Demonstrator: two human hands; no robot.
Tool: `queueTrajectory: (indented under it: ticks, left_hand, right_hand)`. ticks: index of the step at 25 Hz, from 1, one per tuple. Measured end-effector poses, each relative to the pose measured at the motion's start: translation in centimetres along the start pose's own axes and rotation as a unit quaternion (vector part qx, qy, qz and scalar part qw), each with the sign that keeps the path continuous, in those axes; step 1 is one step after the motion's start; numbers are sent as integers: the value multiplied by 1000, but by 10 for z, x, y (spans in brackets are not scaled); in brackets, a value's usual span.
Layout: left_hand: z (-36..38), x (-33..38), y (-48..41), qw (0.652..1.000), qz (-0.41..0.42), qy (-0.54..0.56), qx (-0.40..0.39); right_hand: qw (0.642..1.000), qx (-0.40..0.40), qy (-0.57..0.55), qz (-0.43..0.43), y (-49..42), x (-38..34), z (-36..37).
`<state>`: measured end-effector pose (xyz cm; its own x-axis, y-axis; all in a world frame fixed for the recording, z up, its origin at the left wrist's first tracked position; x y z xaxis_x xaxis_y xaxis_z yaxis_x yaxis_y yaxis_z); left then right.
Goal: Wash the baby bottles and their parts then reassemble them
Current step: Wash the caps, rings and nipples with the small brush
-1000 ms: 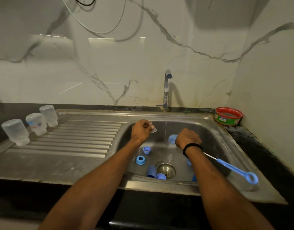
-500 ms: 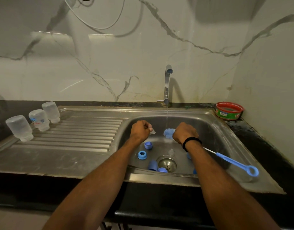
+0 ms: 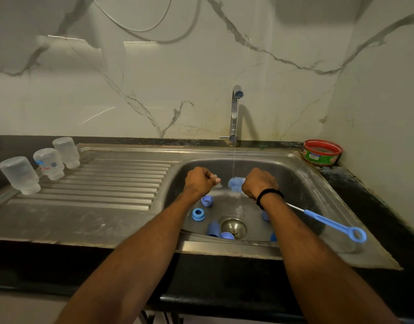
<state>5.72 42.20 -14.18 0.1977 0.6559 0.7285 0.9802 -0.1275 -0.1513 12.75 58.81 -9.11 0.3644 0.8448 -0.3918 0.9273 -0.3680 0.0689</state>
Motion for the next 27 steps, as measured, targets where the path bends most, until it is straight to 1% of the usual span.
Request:
queueTrajectory:
  ticks: [3, 5, 8, 12, 14, 16, 20, 24, 27]
  left_hand:
    - [2, -2, -1, 1000, -5, -11, -15]
    - [2, -5, -4, 999, -10, -33, -2]
    - [0, -4, -6, 999, -13, -30, 16]
    - [4, -6, -4, 998, -28, -45, -21]
    - [5, -6, -4, 998, -30, -61, -12]
    - [4, -4, -4, 998, -26, -50, 1]
    - [5, -1, -3, 997, -35, -61, -27]
    - [6, -3, -1, 996, -64, -58, -19]
    - [1, -11, -3, 993, -68, -93, -40]
  right_hand:
    - [1000, -1, 7, -2, 1, -1, -1]
    - [1000, -3, 12, -3, 1, 0, -1]
    - [1000, -5, 20, -5, 3, -1, -2]
    - [1000, -9, 18, -17, 3, -3, 0]
    - [999, -16, 19, -19, 4, -4, 0]
    - [1000, -19, 19, -16, 6, -5, -1]
    - [999, -14, 21, -20, 8, -7, -3]
    - [1000, -15, 7, -23, 8, -7, -2]
    - [999, -23, -3, -35, 9, -6, -4]
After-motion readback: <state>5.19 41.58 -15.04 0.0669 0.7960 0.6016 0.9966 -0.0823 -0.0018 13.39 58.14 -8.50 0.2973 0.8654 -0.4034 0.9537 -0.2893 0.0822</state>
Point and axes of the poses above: each hand's wrist, its own y-axis away from the middle knuckle, its own z-axis out of the palm, x = y × z, the point moved 1 cm from there along -y, towards the middle knuckle, and after that the axes turned 3 degrees about -x, right-handed, at the moved point
